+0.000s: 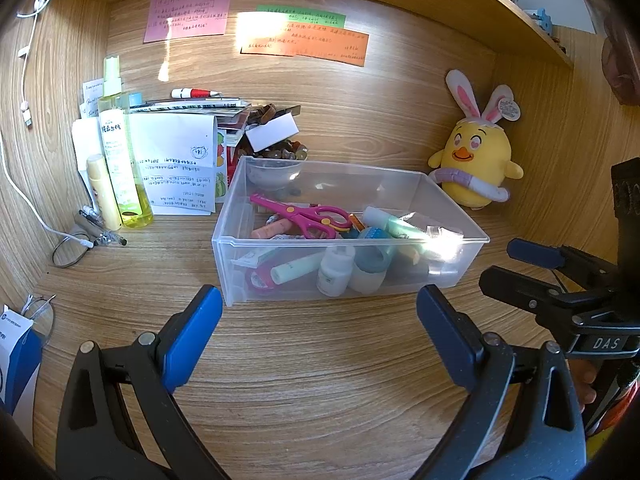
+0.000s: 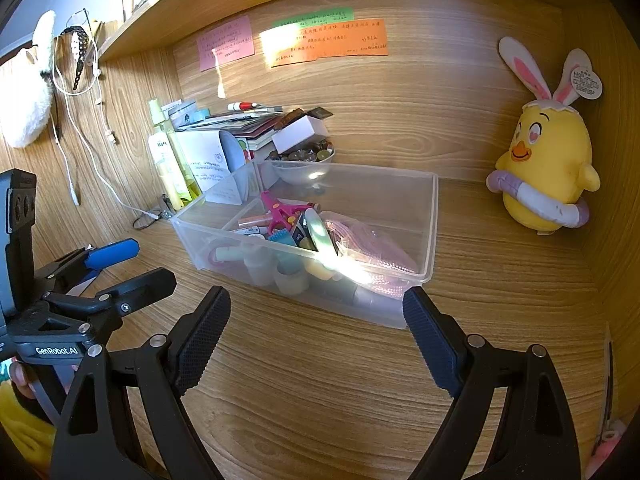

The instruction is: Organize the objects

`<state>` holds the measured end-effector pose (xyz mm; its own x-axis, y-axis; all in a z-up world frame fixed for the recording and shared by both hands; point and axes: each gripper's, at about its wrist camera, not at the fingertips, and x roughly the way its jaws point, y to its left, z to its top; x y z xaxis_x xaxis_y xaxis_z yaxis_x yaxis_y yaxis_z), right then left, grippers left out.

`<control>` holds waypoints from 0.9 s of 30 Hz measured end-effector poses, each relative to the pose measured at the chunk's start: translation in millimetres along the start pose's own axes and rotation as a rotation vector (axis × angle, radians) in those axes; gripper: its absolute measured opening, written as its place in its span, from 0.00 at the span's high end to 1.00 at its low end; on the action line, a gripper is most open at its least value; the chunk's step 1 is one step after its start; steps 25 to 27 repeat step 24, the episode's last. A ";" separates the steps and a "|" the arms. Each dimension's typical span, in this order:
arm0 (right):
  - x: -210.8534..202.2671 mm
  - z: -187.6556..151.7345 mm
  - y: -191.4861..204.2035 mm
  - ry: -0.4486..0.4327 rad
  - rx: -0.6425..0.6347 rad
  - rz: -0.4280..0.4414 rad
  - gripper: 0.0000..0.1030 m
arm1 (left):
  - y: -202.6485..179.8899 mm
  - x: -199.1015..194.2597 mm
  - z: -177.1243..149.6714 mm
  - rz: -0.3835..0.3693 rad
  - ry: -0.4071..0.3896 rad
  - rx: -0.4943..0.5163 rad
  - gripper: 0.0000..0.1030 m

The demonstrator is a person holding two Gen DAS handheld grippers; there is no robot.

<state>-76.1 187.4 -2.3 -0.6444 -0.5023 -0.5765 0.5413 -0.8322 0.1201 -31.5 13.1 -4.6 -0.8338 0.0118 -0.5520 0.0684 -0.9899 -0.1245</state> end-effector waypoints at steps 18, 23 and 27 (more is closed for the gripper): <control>-0.6 0.2 -1.5 0.001 0.001 0.001 0.16 | 0.2 -4.3 -0.4 -0.002 0.004 -0.022 0.04; -0.9 -0.5 -3.3 0.002 0.003 0.002 0.16 | -3.7 -7.6 -0.7 0.002 -0.023 0.005 0.04; -1.3 -1.0 -3.7 0.002 0.003 0.002 0.16 | -3.9 -7.6 -0.6 0.001 -0.023 0.008 0.04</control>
